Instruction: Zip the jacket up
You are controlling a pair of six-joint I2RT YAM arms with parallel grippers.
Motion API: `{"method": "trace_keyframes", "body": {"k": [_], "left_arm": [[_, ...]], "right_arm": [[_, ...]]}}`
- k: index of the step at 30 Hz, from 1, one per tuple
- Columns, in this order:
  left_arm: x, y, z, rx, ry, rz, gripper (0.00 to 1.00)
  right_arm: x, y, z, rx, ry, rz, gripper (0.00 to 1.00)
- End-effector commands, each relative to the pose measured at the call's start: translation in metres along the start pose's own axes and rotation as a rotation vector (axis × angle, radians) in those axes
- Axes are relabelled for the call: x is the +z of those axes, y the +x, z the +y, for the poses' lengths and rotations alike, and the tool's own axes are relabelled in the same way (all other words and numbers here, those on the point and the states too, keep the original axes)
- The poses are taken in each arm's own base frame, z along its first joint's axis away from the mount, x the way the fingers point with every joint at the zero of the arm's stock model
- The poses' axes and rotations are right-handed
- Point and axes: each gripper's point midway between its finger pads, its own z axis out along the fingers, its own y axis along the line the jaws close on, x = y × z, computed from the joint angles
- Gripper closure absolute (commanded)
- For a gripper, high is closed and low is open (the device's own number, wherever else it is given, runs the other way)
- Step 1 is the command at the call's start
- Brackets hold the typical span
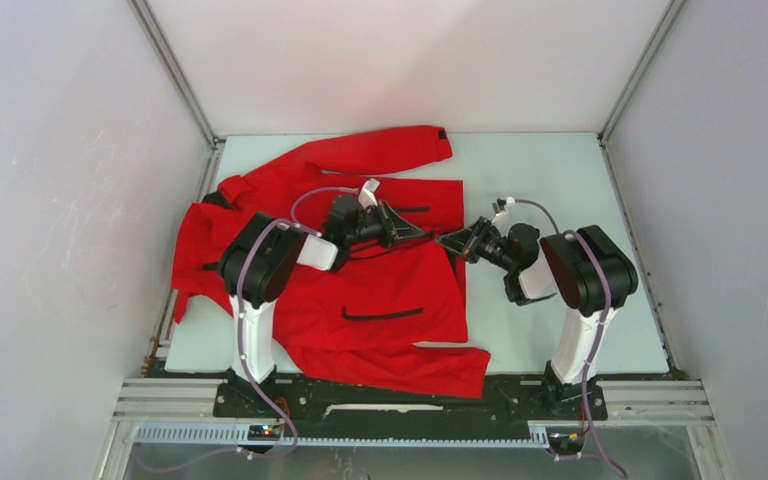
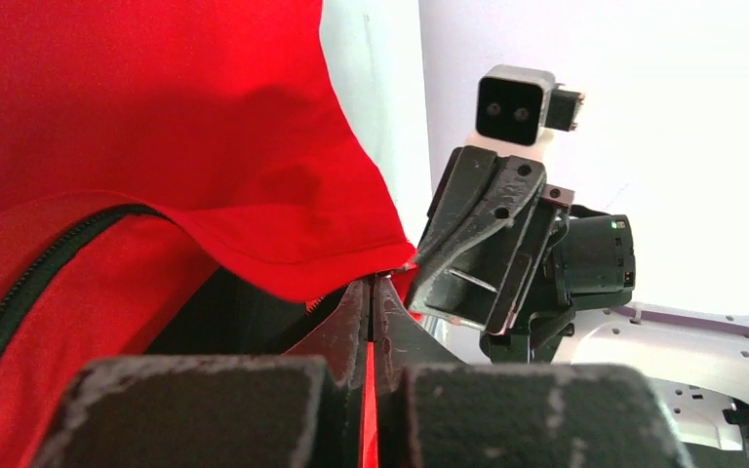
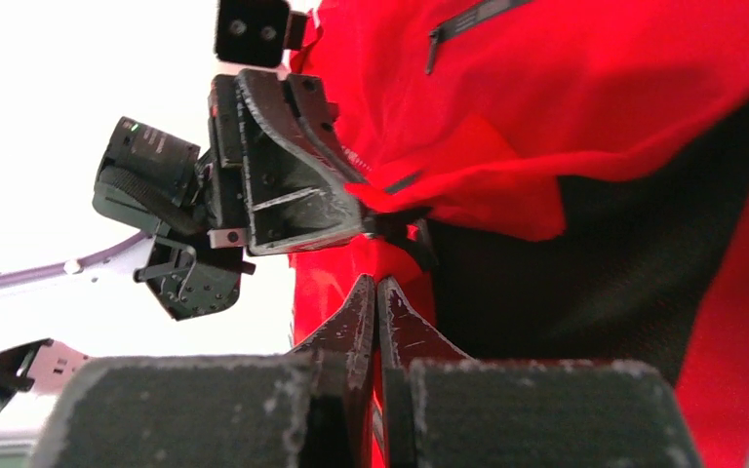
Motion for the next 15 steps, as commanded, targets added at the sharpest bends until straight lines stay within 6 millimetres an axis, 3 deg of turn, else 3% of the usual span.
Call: {"method": "trace_keyframes", "body": {"k": [1, 6, 12, 15], "left_arm": [[-0.003, -0.006, -0.011, 0.033, 0.024, -0.037, 1.0], [-0.006, -0.006, -0.014, 0.017, 0.044, -0.056, 1.0], [-0.008, -0.003, 0.001, 0.007, -0.001, -0.068, 1.0], [-0.001, -0.002, -0.021, 0.005, 0.091, -0.046, 1.0]], "right_arm": [[-0.016, -0.033, 0.0, 0.001, 0.077, -0.176, 1.0], [-0.031, -0.038, -0.015, 0.042, 0.178, -0.246, 1.0], [-0.035, -0.042, -0.01, 0.086, 0.118, -0.286, 1.0], [-0.027, -0.033, -0.013, 0.072, 0.111, -0.199, 1.0]]}}
